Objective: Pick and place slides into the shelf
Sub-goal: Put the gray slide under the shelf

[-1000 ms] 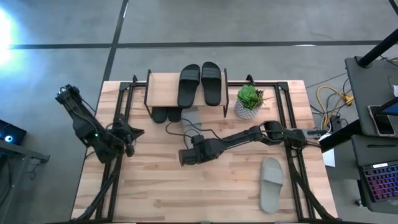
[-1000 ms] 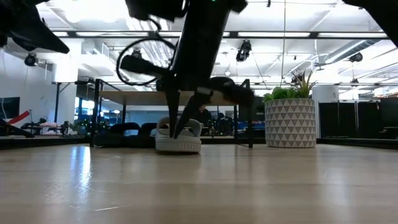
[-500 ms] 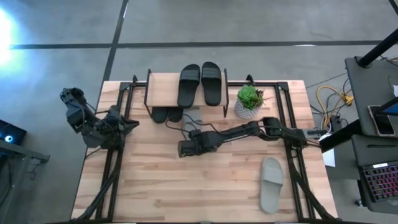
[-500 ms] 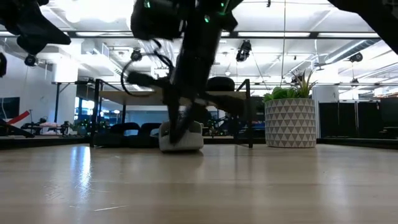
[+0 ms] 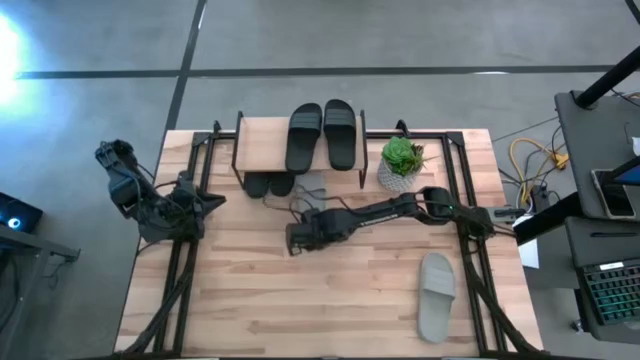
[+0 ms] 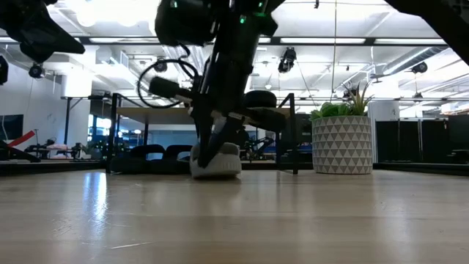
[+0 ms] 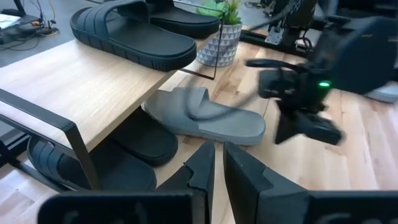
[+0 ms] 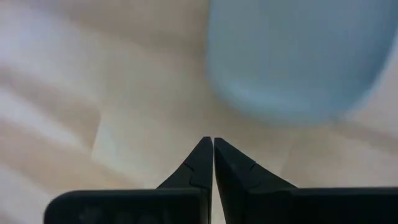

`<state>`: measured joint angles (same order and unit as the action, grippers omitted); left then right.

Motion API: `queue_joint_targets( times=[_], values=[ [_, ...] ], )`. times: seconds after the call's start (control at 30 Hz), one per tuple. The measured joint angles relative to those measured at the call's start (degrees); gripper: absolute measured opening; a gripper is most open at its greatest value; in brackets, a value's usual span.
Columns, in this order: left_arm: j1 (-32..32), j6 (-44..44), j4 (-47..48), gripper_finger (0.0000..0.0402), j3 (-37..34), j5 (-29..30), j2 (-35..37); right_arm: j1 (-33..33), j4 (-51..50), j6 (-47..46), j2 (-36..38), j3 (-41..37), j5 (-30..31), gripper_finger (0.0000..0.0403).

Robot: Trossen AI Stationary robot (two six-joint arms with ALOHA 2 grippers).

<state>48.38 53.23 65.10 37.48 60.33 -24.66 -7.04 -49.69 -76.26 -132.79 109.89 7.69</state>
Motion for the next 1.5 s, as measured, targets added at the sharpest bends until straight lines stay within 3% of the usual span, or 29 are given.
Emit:
queue_joint_targets(
  times=[0.4, 1.03, 1.5],
  values=[
    [0.00, 0.36, -0.11, 0.0019, 0.02, 0.00, -3.65, -1.18, -7.13, 1.36, -0.07, -0.77, 1.28, 0.0008],
    [0.00, 0.39, -0.11, 0.0019, -0.13, 0.00, -3.76, 5.81, -2.32, 5.62, -0.13, -0.94, 7.88, 0.0008],
    [0.00, 0.35, -0.09, 0.0019, -0.18, -0.02, -3.71, 6.91, -0.07, 4.36, -0.13, -0.85, 17.37, 0.0008]
  ],
)
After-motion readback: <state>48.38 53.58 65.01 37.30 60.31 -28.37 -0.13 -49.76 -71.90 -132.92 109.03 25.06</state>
